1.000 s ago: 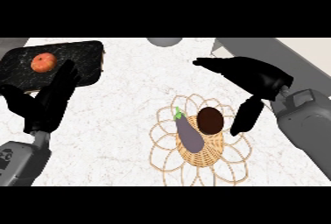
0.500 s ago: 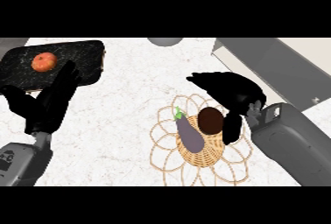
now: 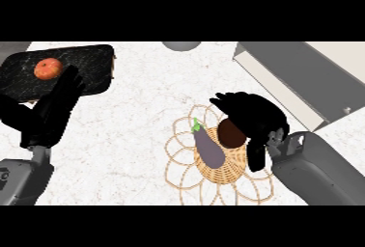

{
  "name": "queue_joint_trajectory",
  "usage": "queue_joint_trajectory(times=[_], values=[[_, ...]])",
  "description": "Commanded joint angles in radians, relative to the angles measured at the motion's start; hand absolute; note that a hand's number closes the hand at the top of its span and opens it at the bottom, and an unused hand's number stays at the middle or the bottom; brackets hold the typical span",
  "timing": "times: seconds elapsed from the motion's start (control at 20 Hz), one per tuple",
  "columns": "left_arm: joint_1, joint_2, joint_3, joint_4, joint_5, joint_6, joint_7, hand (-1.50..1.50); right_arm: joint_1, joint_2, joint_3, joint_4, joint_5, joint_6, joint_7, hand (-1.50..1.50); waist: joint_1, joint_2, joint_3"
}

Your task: Pick the cupcake from the placemat and place it in the tiered shelf

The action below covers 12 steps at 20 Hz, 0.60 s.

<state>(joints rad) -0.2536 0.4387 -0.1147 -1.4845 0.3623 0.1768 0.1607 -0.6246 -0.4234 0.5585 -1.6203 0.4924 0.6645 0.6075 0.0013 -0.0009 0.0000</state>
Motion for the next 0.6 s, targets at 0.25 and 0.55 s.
queue_joint_trajectory(times=[0.25, 0.55], values=[[0.008, -0.054, 0.05, 0.018, -0.069, -0.038, -0.008, 0.0, 0.065, 0.068, -0.036, 0.086, 0.172, 0.009, -0.101, -1.5, 0.002, 0.001, 0.0], [0.015, -0.084, 0.081, 0.062, -0.092, -0.088, -0.049, 0.0, 0.091, 0.099, -0.079, 0.157, 0.251, -0.049, -0.212, -1.5, 0.004, 0.002, 0.0]])
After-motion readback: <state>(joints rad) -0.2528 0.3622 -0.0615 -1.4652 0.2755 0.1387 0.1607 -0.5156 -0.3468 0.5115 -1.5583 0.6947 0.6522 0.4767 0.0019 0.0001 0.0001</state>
